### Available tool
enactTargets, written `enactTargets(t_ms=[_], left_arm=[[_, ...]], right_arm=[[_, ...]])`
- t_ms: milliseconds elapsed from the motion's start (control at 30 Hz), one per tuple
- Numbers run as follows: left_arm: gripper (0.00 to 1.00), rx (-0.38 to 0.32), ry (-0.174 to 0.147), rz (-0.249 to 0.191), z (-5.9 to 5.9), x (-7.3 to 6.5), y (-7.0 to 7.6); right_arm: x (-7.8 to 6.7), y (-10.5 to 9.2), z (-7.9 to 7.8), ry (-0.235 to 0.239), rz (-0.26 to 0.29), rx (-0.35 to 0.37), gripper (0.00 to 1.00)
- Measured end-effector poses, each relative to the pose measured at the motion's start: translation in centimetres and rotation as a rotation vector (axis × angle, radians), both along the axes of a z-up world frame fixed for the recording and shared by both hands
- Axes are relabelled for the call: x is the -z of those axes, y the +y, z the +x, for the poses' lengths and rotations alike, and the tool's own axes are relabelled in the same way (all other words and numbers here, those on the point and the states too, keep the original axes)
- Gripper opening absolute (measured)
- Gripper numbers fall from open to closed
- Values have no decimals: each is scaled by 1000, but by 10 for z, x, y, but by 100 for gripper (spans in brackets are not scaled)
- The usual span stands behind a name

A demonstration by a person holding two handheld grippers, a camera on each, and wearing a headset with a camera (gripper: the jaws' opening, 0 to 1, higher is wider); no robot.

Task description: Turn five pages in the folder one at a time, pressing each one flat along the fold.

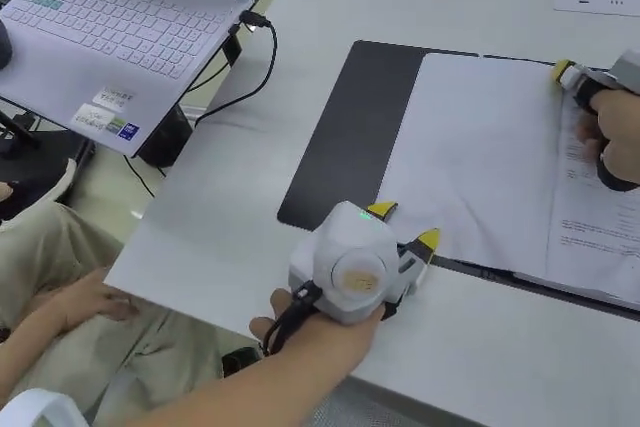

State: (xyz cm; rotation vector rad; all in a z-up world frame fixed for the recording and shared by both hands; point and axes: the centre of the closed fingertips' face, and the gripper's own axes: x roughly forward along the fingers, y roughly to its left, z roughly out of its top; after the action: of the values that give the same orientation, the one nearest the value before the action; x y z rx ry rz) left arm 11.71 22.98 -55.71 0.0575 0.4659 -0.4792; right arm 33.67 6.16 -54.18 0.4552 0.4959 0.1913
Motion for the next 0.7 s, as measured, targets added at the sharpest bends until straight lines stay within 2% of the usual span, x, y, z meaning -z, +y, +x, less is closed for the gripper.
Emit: enactTargets(t_ms=[200, 367, 467, 700], left_arm=[[32, -2, 4, -2, 0, 0, 0], [32, -1, 5, -3, 0, 1, 0], [32, 0, 5, -2, 0, 0, 0], [32, 1, 2, -1, 0, 0, 0]], right_arm=[[2, 3, -15, -2, 16, -39, 0], [0, 11, -36, 8, 45, -66, 0], [0, 13, -46, 11, 33, -86, 0], [-2, 18, -72, 30, 63, -104, 0]])
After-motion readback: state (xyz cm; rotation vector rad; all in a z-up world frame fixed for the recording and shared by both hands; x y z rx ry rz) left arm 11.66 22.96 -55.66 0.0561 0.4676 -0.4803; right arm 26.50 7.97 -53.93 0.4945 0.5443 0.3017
